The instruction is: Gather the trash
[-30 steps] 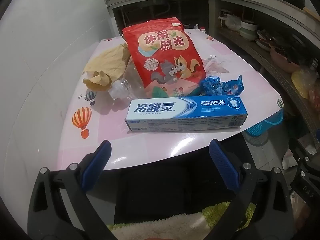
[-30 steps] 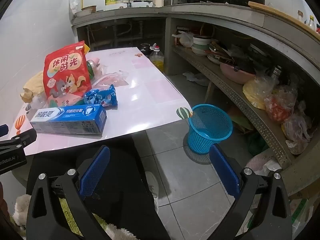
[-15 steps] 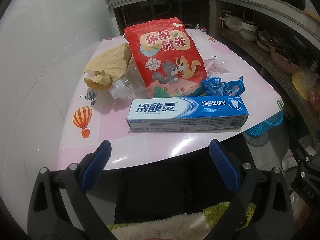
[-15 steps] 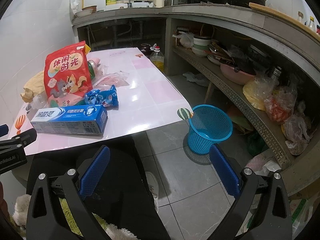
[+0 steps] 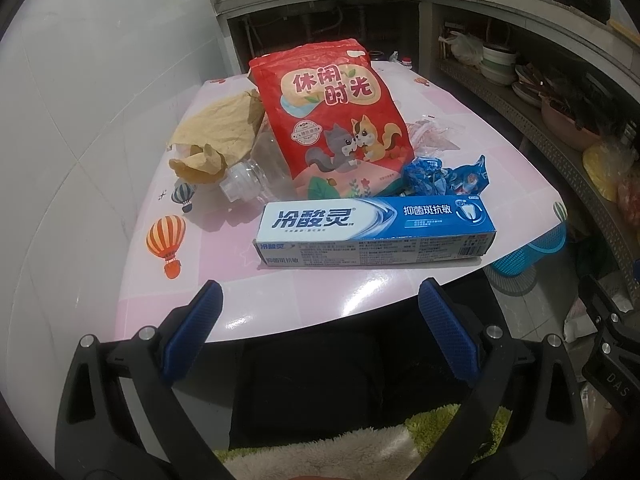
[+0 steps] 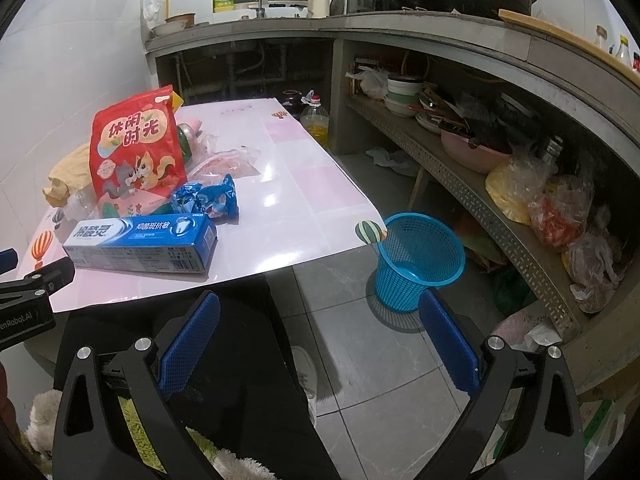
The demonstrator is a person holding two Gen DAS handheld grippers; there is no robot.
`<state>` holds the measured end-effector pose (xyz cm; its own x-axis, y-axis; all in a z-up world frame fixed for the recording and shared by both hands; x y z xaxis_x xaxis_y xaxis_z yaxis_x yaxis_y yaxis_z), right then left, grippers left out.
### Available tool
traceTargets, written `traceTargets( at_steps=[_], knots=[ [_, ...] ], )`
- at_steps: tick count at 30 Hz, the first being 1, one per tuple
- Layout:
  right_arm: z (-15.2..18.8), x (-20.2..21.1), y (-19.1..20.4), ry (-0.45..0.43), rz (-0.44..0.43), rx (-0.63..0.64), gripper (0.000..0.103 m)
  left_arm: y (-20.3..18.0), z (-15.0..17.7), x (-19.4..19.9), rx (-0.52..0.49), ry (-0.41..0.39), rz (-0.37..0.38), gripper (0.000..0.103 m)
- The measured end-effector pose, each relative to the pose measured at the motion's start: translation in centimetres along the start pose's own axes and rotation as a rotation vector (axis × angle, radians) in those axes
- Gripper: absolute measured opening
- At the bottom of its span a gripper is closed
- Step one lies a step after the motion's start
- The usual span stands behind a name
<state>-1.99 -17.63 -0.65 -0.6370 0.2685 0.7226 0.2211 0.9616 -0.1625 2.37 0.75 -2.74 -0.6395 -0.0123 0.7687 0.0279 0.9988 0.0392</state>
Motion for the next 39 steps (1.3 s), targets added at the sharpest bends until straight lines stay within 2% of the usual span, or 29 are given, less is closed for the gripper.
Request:
traceTargets(
  at_steps=[39],
  knots=[
    [-0.31,0.25,0.08,-0.005,0.003,-0.001,0.097,-0.02,-0.08,0.1,0.002,-0.001,-0.002,0.094]
  ],
)
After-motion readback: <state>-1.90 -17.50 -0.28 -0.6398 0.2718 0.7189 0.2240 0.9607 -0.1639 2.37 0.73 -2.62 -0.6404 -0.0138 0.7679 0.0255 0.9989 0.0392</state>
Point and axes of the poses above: each gripper's, at about its wrist camera, not at the fingertips, and x roughly against the way its jaws point, y to its left, z to its underside, the point moved 3 cm from there along -x, roughly the way its jaws point, and after that the axes turned 8 degrees about x, right-handed, at the moved point
